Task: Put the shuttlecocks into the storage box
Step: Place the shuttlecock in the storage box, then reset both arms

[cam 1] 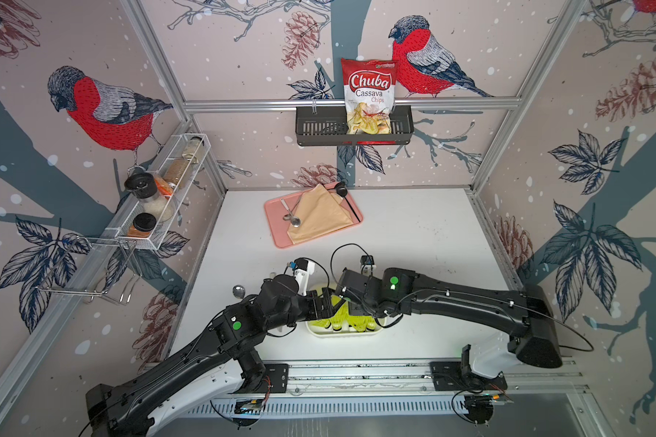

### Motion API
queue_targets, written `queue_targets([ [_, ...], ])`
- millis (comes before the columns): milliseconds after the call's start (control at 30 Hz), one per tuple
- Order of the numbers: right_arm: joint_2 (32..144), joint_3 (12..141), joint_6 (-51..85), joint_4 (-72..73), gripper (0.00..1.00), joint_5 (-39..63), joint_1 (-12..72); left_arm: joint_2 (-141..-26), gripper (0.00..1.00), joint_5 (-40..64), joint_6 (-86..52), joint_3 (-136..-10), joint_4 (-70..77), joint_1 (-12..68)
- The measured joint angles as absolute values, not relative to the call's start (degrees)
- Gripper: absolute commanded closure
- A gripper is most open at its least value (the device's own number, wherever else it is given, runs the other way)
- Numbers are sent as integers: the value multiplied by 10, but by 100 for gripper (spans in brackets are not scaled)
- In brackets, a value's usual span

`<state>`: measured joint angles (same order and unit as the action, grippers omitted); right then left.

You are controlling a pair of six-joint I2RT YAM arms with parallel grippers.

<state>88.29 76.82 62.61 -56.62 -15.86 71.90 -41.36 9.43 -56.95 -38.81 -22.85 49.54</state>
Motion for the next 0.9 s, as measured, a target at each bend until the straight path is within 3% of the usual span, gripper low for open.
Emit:
queue_targets([
  [67, 870, 767, 604, -569, 21, -152, 687, -442, 2, 110, -569, -397, -220, 443],
  [133, 853, 764, 578, -571, 0, -144, 645, -468, 2, 136, -567, -405, -213, 382],
  [300, 815, 749, 505, -566, 0, -114, 504, -536, 2, 193, -551, -449, -166, 227],
  [467, 767, 726, 439, -517, 0, -88, 338, -585, 1, 191, -520, -484, -144, 120],
  [567, 729, 689, 414, -466, 0, -90, 255, -589, 1, 129, -487, -500, -150, 102],
  [733, 662, 629, 387, -366, 0, -171, 194, -574, 0, -94, -459, -484, -145, 98],
  [900, 586, 496, 329, -206, 0, -208, 102, -512, 0, -269, -336, -296, 2, 97],
])
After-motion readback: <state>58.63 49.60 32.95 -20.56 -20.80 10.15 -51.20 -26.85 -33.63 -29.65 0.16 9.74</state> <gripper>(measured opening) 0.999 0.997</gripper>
